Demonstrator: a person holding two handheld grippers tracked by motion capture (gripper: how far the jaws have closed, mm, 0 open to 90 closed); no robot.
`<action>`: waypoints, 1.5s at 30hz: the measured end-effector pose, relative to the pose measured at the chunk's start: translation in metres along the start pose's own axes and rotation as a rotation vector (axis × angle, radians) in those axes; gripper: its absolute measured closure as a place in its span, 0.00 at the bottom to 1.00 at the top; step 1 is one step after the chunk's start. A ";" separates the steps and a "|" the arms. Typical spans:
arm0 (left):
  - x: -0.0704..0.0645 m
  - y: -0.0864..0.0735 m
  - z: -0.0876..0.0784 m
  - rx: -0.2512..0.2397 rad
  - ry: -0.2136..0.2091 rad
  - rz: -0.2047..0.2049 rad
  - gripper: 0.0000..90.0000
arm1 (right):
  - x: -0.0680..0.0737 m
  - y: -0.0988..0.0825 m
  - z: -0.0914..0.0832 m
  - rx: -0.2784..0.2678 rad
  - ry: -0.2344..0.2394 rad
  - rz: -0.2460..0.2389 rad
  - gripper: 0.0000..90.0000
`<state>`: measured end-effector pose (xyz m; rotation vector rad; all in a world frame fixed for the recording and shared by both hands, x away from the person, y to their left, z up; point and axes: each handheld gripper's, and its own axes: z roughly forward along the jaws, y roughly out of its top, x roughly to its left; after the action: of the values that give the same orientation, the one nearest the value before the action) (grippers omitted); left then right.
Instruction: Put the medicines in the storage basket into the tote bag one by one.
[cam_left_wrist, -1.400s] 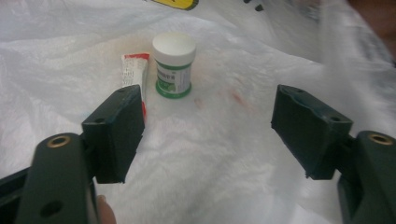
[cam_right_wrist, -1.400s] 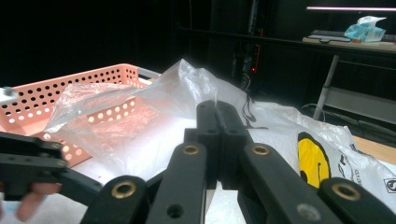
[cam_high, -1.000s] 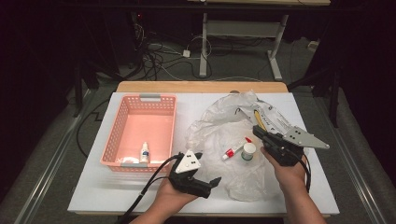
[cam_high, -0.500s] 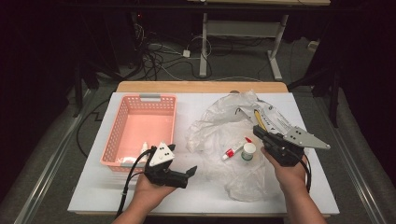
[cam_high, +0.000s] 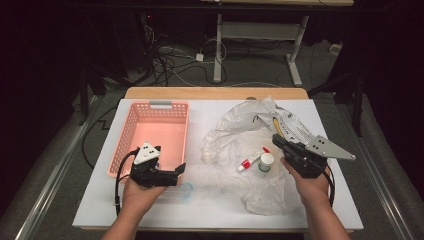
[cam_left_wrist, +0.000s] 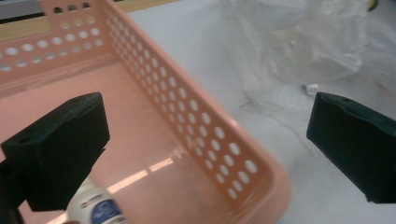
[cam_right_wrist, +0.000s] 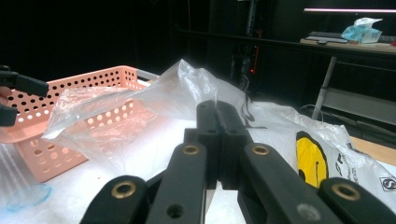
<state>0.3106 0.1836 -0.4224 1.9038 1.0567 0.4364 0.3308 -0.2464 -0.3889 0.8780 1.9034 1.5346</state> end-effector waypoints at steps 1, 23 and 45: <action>0.003 0.000 -0.002 0.002 0.009 -0.003 0.00 | 0.000 0.000 0.000 0.001 -0.001 0.000 1.00; 0.053 -0.011 -0.026 0.027 0.108 -0.115 0.00 | -0.001 0.001 -0.002 -0.003 -0.004 -0.001 1.00; 0.080 0.025 0.023 0.488 0.076 -0.209 0.15 | -0.004 0.003 -0.006 -0.015 -0.008 0.008 1.00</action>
<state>0.3836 0.2300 -0.4225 2.1757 1.4994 0.1366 0.3292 -0.2523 -0.3850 0.8846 1.8823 1.5463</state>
